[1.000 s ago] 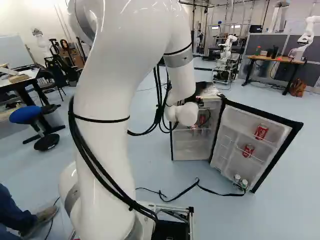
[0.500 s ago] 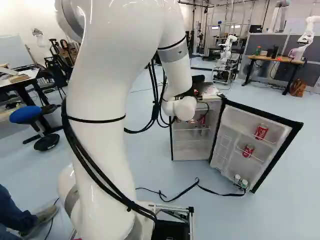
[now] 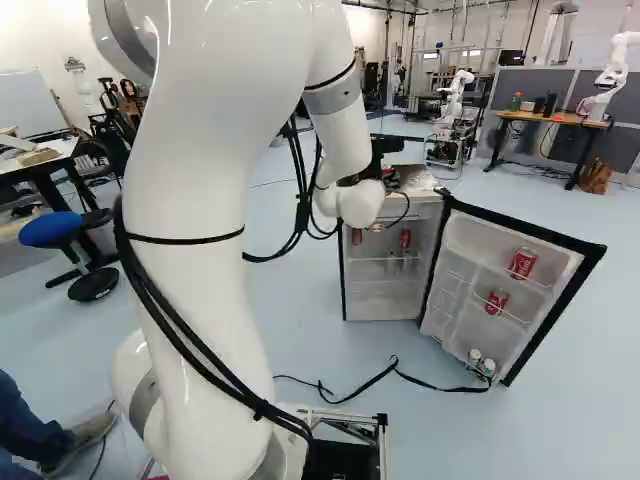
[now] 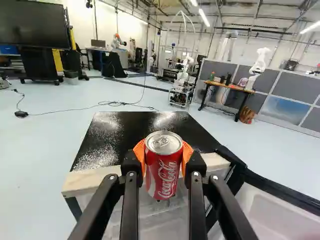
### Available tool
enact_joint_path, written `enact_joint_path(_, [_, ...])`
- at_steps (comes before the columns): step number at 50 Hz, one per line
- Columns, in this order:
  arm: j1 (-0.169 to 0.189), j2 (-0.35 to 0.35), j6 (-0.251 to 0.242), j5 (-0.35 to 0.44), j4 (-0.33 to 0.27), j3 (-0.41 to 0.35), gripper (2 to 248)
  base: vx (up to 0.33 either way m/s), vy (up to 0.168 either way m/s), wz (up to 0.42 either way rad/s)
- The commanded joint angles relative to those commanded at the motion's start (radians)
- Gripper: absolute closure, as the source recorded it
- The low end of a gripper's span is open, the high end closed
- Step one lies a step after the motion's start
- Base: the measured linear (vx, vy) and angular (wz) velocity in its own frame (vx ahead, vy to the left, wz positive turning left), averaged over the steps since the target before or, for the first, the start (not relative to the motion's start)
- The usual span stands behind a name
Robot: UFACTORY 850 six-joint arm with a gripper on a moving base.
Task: Grab a drink from the fridge
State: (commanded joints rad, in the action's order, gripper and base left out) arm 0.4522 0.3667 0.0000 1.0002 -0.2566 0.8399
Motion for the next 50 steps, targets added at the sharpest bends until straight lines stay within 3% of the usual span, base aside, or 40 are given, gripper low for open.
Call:
enact_joint_path(14, [-0.042, 0.041, 0.0, 0.0, 0.056, 0.038, 157, 0.0, 0.0, 0.0])
enact_joint_path(50, [-0.124, 0.19, 0.0, 0.0, 0.061, 0.196, 157, 0.0, 0.0, 0.0])
